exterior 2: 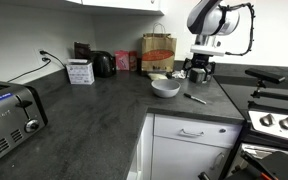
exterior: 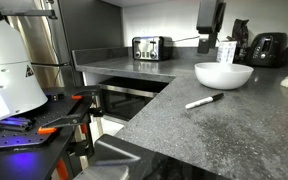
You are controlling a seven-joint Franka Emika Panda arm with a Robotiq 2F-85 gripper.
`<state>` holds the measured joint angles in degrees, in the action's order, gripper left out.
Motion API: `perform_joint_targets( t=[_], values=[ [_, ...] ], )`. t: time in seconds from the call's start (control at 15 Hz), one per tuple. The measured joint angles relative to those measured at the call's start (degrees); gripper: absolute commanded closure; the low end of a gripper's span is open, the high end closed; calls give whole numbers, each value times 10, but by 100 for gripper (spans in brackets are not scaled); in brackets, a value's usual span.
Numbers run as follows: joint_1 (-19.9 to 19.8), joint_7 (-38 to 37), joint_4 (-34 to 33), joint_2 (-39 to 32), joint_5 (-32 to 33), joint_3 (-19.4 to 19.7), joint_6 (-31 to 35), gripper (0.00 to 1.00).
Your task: Pick the marker and put it in the bowl
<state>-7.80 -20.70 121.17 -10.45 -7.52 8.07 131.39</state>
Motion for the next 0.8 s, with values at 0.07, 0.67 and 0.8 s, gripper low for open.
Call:
perform_joint_targets(
  t=[0.07, 0.67, 0.8],
  values=[
    [0, -1, -19, -23, -5, 3, 1, 0],
    [-24, 223, -155, -194, 7, -2, -1, 0],
    [-24, 261, -169, -212, 18, -6, -1, 7]
  ],
)
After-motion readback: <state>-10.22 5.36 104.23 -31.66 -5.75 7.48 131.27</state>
